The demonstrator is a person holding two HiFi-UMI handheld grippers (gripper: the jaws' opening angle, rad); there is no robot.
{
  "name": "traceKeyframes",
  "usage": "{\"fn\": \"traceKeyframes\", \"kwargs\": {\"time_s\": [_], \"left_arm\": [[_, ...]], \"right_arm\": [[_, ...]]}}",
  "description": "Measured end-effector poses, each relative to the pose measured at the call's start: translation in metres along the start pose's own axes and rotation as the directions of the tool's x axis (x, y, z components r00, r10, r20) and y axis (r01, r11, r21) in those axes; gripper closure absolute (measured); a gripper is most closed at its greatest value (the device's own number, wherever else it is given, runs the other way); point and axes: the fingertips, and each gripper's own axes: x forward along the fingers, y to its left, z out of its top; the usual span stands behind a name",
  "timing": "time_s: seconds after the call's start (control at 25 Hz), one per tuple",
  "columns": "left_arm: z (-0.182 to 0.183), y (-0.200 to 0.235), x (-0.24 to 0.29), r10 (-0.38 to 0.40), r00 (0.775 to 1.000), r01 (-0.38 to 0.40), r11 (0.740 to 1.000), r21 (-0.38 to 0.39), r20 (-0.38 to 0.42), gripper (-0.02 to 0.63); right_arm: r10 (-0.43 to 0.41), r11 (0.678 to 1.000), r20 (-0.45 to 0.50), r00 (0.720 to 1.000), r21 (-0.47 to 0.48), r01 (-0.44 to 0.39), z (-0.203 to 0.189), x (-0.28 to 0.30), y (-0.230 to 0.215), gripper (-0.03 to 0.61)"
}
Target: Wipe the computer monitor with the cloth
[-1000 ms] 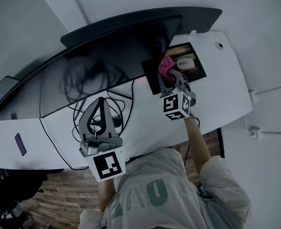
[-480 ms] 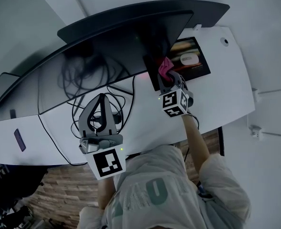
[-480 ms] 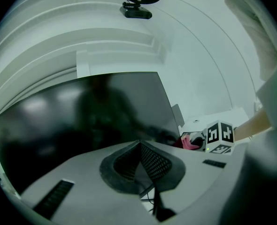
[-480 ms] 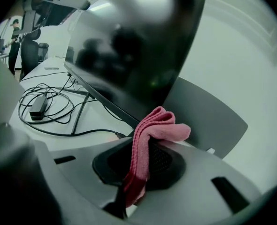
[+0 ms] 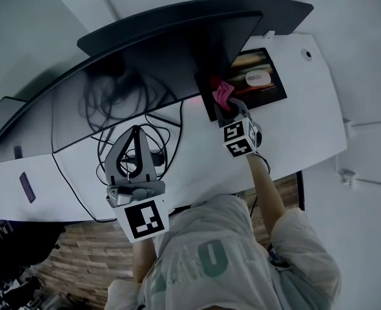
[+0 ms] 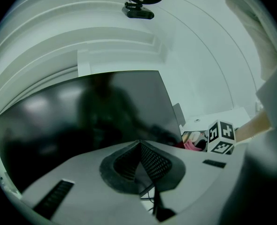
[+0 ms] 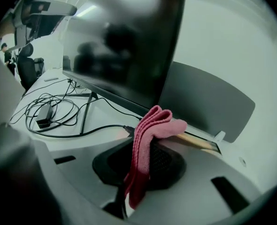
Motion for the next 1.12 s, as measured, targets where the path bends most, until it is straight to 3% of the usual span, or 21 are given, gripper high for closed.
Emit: {"fn": "traceKeyframes", "kwargs": {"time_s": [0.24,0.68,1.12], "left_arm": [[-0.001,0.0,-0.006,0.012,1.0,-0.012,1.0,-0.004,-0.01,0.609],[-0.006,0.006,-0.021,0.048,0.998,-0.048,0.999,-0.006,-0.039,0.609],[-0.021,0.022,-0.048,0.115,0.991,-0.118,0.992,-0.033,-0.069,0.609]], "right_arm": [[0.026,0.999,0.033,0.999,0.019,-0.027,0.017,0.01,0.012,0.522],[0.038,0.985,0.079,0.996,0.166,-0.05,0.031,0.014,0.026,0.522],[0.172,0.978,0.094,0.981,0.101,-0.181,0.06,0.025,0.093,0.522]]}}
